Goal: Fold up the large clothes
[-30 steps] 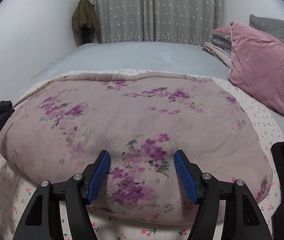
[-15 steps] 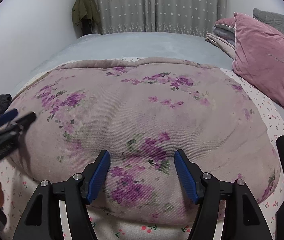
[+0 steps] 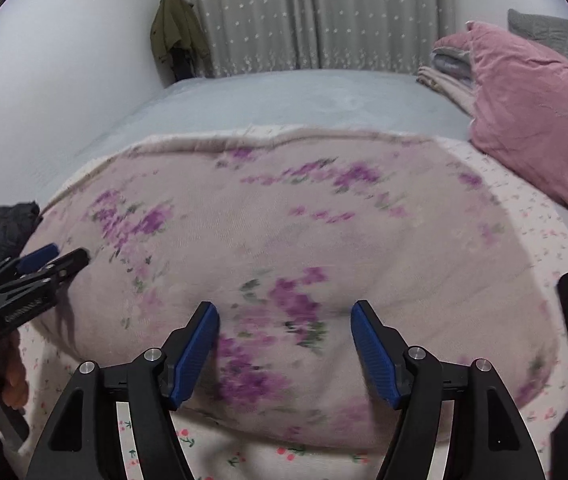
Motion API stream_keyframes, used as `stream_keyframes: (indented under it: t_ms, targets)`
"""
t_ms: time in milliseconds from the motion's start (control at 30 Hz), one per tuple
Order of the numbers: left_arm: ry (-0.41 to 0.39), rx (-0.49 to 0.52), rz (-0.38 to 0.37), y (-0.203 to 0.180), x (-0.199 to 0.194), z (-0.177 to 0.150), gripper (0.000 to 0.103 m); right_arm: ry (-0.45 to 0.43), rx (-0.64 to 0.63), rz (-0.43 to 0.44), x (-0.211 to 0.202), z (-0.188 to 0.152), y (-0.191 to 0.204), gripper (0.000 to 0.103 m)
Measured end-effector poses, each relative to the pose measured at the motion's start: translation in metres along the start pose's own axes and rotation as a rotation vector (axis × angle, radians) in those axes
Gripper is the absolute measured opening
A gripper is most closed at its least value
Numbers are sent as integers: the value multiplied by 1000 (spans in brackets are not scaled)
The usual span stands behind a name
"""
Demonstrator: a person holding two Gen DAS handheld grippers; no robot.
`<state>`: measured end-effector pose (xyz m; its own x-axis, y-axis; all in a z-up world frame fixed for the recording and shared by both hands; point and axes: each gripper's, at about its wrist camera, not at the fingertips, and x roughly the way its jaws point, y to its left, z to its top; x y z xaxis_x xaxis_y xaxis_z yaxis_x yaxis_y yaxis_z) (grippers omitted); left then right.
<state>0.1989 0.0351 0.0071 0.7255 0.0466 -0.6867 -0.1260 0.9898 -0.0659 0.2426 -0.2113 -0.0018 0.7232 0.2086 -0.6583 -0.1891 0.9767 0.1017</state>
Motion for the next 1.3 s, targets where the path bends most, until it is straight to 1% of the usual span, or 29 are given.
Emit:
stream_keyframes:
  t_ms: [67, 133, 200, 267, 300, 367, 400, 433, 500, 533, 633, 667, 700, 767, 800, 833, 867, 900, 933, 967, 1000, 1033, 1067, 1100, 1133, 1200, 1300]
  targets:
    - [9, -57, -9, 23, -3, 6, 71, -17, 74, -20, -9, 3, -26, 77]
    - [17, -135, -14, 54, -4, 12, 79, -19, 173, -27, -14, 5, -56, 78]
    - [34, -206, -14, 83, 1, 16, 80, -22, 284, -9, -19, 3, -88, 79]
    - [70, -309, -22, 114, 10, 17, 80, -22, 380, 11, -21, 1, -117, 80]
    - [83, -353, -35, 125, 13, 14, 81, -15, 424, 7, -20, -1, -132, 81]
    - [149, -463, -90, 149, 30, 8, 81, 4, 502, 7, -16, -9, -156, 81]
    - [185, -490, -119, 154, 38, 5, 81, 14, 537, 21, -13, -11, -165, 81]
    - [223, -514, -160, 159, 49, 1, 81, 27, 569, 37, -9, -13, -173, 81]
    - [267, -553, -224, 164, 67, -6, 81, 56, 633, 78, 2, -20, -190, 81]
    - [273, -569, -246, 165, 72, -7, 81, 75, 662, 102, 10, -23, -196, 81]
    - [273, -588, -298, 163, 80, -8, 86, 153, 776, 240, 42, -37, -207, 81]
    - [275, -584, -307, 162, 83, -7, 86, 160, 801, 282, 52, -41, -210, 82]
    - [278, -578, -313, 162, 85, -6, 87, 139, 807, 301, 53, -42, -211, 83]
    - [286, -573, -314, 161, 90, -5, 87, 130, 810, 325, 56, -39, -209, 85]
    - [286, -581, -314, 161, 91, -5, 85, 128, 803, 338, 58, -37, -207, 84]
    - [280, -593, -310, 161, 91, -4, 75, 130, 786, 339, 59, -35, -203, 82]
    - [277, -593, -297, 163, 91, -2, 72, 133, 762, 318, 60, -33, -198, 79]
    - [266, -580, -285, 160, 89, 0, 60, 134, 742, 303, 61, -31, -194, 68]
    - [257, -569, -279, 160, 89, 3, 51, 128, 729, 293, 60, -29, -192, 58]
    - [246, -560, -273, 158, 85, 5, 46, 116, 721, 283, 57, -26, -191, 53]
    - [234, -568, -272, 159, 81, 6, 38, 105, 709, 271, 53, -23, -188, 42]
    - [226, -583, -277, 161, 79, 9, 33, 92, 684, 247, 47, -18, -183, 35]
    - [214, -596, -283, 163, 74, 11, 31, 79, 651, 219, 41, -13, -178, 33]
    - [198, -594, -281, 164, 68, 15, 29, 56, 596, 172, 31, -3, -168, 30]
    - [187, -587, -277, 165, 63, 17, 27, 33, 559, 145, 21, 3, -160, 28]
    - [159, -568, -272, 163, 50, 24, 25, -18, 506, 126, 0, 12, -146, 26]
    - [128, -560, -278, 163, 27, 29, 24, -79, 443, 139, -32, 20, -126, 24]
